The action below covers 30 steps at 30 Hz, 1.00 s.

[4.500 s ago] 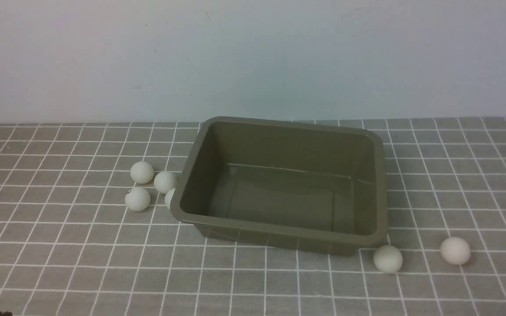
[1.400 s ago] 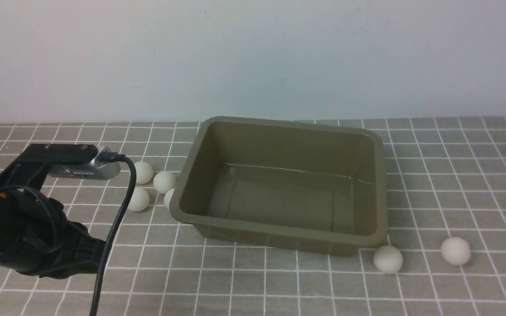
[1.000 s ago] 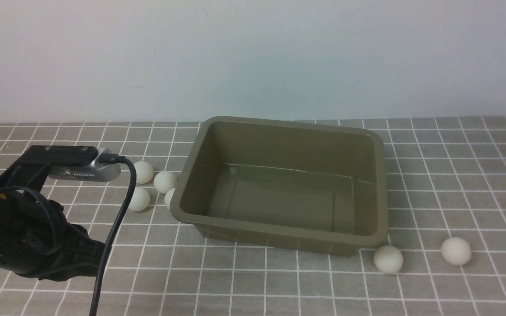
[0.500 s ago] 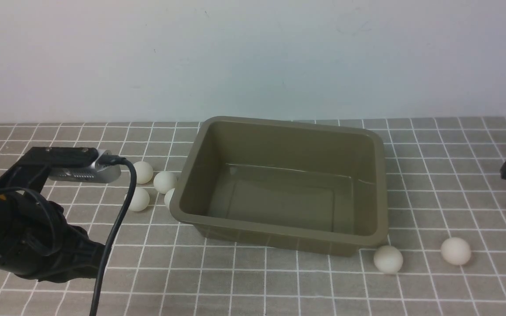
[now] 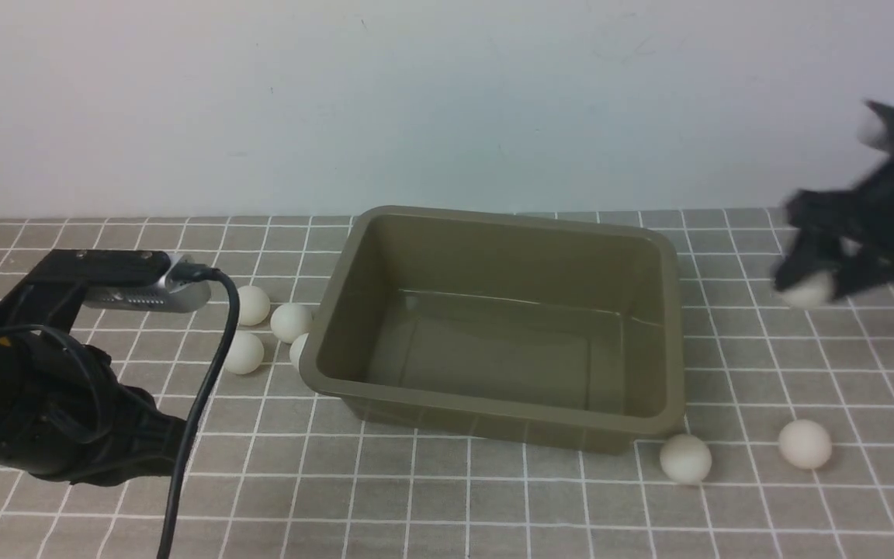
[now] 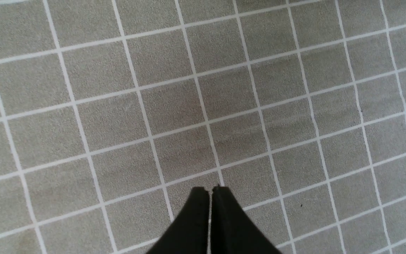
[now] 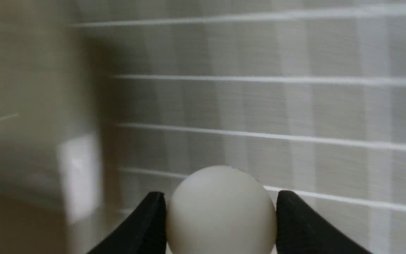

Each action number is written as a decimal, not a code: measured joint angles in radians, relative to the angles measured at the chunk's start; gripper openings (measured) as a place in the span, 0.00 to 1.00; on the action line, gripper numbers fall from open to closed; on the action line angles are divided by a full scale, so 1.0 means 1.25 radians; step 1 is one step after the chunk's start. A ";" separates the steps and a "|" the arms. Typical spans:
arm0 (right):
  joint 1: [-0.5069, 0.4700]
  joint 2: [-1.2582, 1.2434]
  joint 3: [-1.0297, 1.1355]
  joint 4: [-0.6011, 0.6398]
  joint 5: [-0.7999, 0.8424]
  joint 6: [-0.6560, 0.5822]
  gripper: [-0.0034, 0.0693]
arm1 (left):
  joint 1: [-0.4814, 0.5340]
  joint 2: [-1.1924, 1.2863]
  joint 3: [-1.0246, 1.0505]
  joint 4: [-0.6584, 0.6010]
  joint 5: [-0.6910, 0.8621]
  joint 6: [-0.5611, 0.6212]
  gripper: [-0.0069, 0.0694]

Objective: Put the table tennis balls into the box on the grey coffee tablecloth.
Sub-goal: 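Release the ping pong ball into the bin and lift the gripper away, then reach for and grasp a ping pong ball on the table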

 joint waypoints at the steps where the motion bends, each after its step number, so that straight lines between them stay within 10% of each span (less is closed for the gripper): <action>1: 0.042 -0.009 -0.001 0.004 -0.017 -0.002 0.54 | 0.000 0.000 0.000 -0.002 -0.004 -0.001 0.08; 9: 0.218 0.078 -0.053 0.003 -0.079 0.005 0.56 | 0.000 0.019 0.000 -0.002 -0.020 -0.015 0.08; 17: 0.224 0.092 -0.143 -0.187 0.038 0.067 0.87 | 0.000 0.023 0.000 -0.002 -0.021 -0.017 0.08; 22: 0.183 -0.022 -0.051 -0.319 0.042 0.115 0.55 | 0.000 0.023 0.000 0.010 -0.021 -0.023 0.08; 30: 0.058 -0.166 0.248 -0.264 -0.009 0.163 0.07 | 0.000 0.023 0.000 0.016 -0.025 -0.024 0.08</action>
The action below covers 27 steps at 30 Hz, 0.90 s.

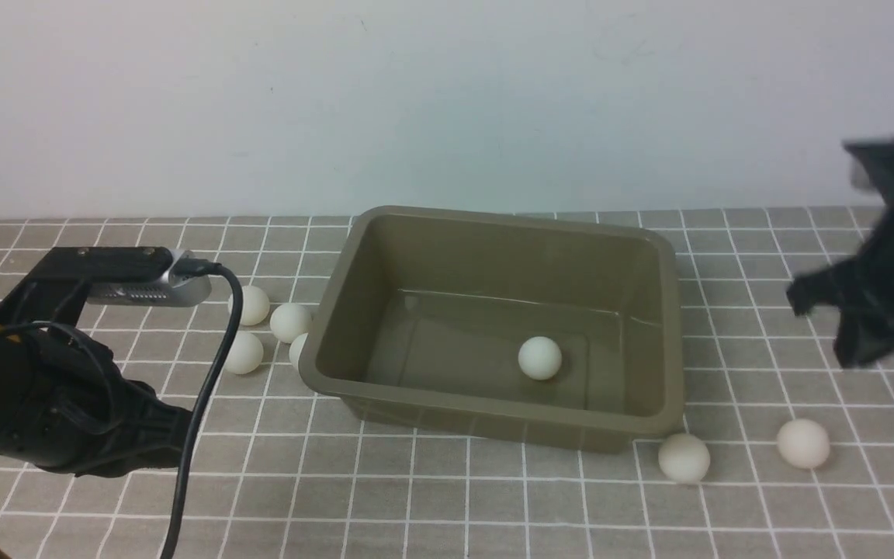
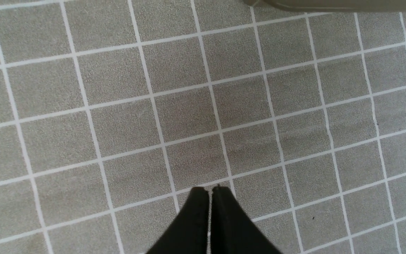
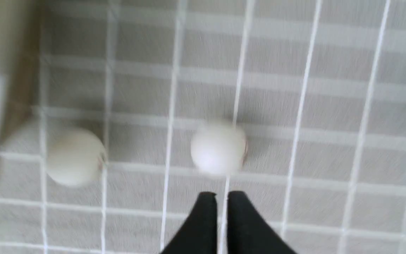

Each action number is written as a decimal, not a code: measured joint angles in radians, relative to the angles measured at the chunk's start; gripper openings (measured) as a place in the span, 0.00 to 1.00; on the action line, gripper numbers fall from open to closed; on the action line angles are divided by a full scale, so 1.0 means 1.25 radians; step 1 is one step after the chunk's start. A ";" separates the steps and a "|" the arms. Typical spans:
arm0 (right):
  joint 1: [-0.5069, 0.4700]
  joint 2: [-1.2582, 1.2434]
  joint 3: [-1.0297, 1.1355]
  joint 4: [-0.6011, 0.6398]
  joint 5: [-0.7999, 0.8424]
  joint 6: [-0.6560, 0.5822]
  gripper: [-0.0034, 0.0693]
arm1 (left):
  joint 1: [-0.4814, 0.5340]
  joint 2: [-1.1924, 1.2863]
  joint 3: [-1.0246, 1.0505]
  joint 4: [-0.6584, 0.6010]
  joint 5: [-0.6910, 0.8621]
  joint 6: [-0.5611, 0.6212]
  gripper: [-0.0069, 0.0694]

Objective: Put the table tennis balls into the box on the grey coffee tablecloth.
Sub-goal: 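Reach for and grasp a ping pong ball on the table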

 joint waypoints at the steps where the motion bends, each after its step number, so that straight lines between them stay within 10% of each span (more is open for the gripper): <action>1: -0.002 0.005 0.030 0.009 -0.027 -0.007 0.07 | 0.000 0.000 0.000 0.000 0.000 0.000 0.08; 5: -0.002 0.033 0.079 0.028 -0.102 -0.028 0.20 | 0.000 0.000 0.000 0.001 -0.001 0.000 0.08; 15: -0.002 0.154 0.082 -0.010 -0.194 0.007 0.87 | 0.000 0.000 0.000 0.001 0.001 0.000 0.08; 18: -0.002 0.185 0.082 -0.016 -0.193 0.011 0.83 | 0.000 0.000 0.000 0.001 0.001 0.000 0.08; 22: -0.002 0.199 0.078 -0.018 -0.185 0.003 0.51 | 0.000 0.000 0.000 0.001 0.001 0.001 0.08; 27: 0.001 0.130 0.004 0.019 -0.133 0.002 0.54 | 0.000 0.000 0.000 0.001 0.001 0.003 0.08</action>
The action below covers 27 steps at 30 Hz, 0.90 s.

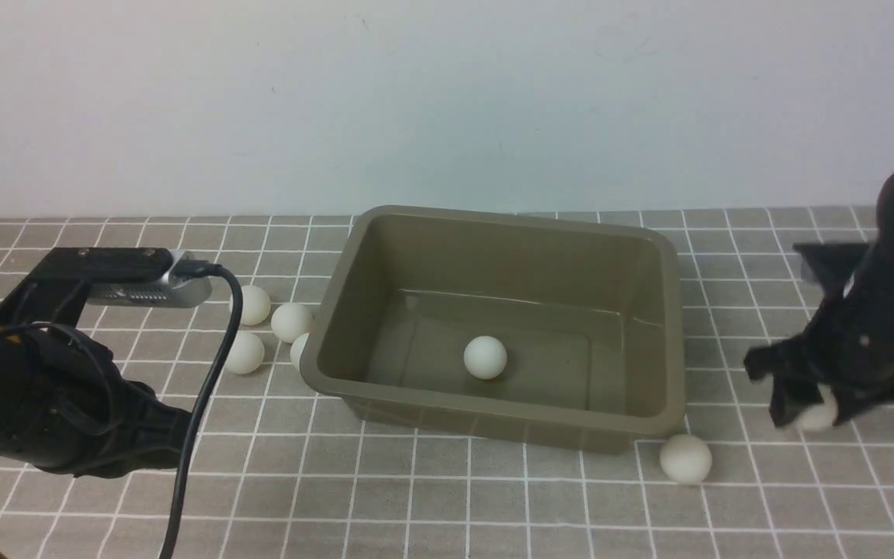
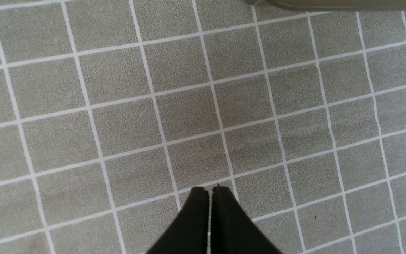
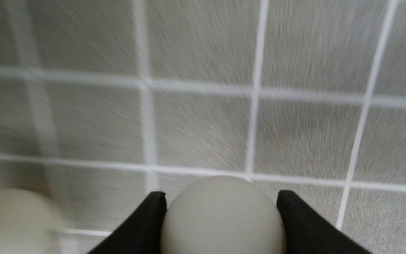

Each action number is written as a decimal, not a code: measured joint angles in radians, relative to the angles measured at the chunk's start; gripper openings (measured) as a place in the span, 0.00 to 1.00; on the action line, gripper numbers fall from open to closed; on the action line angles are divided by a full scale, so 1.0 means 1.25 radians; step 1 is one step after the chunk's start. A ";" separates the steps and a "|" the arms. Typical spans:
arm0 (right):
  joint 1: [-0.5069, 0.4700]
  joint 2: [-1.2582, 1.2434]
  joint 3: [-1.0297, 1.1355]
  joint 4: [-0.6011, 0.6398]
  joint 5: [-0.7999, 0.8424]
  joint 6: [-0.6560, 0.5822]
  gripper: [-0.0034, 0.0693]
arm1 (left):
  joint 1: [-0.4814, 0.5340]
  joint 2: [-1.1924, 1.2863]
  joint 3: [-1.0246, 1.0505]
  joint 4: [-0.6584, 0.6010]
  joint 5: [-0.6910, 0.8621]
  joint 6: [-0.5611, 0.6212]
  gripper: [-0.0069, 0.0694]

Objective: Put the table tennis balls into the box on the grey coffee tablecloth.
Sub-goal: 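Reach for and grasp a ping pong ball on the table, then release the ping pong ball into the bin and lift the gripper away, then reach for and grasp a ping pong ball on the table beside the basket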

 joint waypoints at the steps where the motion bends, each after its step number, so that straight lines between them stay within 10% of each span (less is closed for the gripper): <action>1: 0.006 -0.024 -0.025 0.027 0.004 -0.003 0.54 | 0.000 0.000 0.000 0.000 0.000 0.001 0.08; 12: 0.207 0.055 -0.264 0.183 0.021 -0.126 0.55 | 0.000 0.051 -0.008 -0.001 -0.006 0.002 0.08; 19: 0.215 0.173 -0.325 0.181 0.055 -0.126 0.82 | 0.000 0.139 -0.102 -0.001 -0.017 -0.005 0.08; 27: 0.209 0.210 -0.333 0.073 -0.005 -0.067 0.76 | 0.000 0.273 -0.228 -0.001 -0.052 -0.011 0.13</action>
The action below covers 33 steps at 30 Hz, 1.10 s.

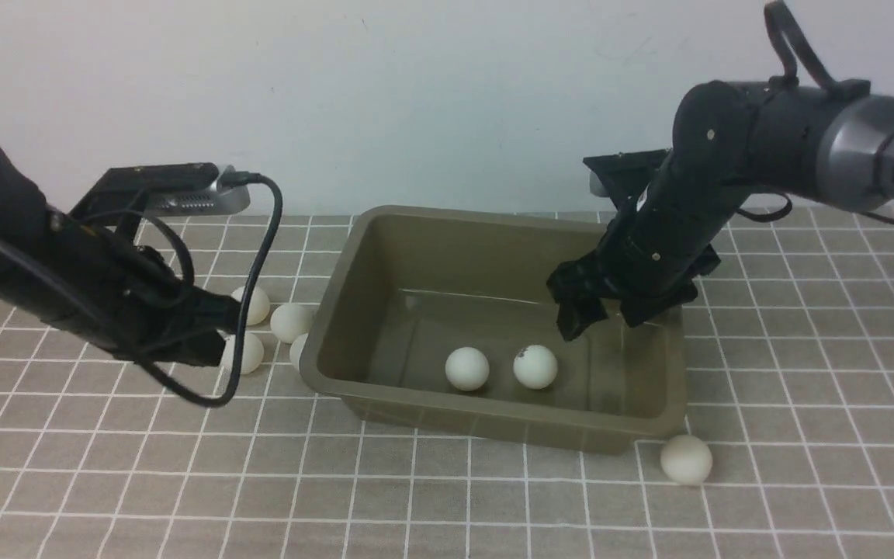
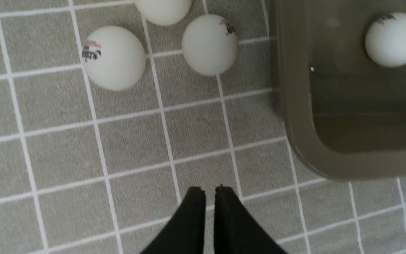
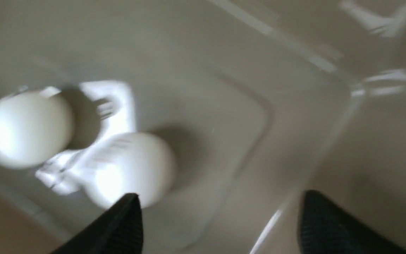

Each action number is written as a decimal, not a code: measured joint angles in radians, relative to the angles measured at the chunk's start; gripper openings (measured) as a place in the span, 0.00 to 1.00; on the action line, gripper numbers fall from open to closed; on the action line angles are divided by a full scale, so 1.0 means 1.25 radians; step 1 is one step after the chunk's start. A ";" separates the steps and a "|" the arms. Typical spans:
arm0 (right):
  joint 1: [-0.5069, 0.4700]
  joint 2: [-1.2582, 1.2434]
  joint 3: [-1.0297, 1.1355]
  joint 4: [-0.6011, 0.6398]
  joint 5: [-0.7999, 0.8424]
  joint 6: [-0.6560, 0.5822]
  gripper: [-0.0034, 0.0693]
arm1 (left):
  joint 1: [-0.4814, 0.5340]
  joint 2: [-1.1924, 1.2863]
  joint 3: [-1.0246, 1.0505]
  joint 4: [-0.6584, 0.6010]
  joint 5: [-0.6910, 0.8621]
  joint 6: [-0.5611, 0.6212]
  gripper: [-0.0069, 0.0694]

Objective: Put the table tennis balls into the box on the grey coffee tablecloth.
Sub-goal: 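Reach for and grasp a ping pong ball on the table beside the basket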

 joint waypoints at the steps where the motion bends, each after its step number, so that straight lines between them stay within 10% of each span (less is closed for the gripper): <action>1: -0.003 0.001 -0.002 -0.013 -0.005 0.006 0.74 | 0.000 0.012 -0.009 0.000 -0.002 0.000 0.15; 18: -0.061 0.005 -0.218 -0.066 0.167 0.002 0.64 | 0.000 0.156 -0.052 0.036 -0.131 0.001 0.65; 33: -0.061 -0.167 -0.375 -0.062 0.219 -0.020 0.64 | 0.000 0.289 -0.052 0.034 -0.280 0.023 0.58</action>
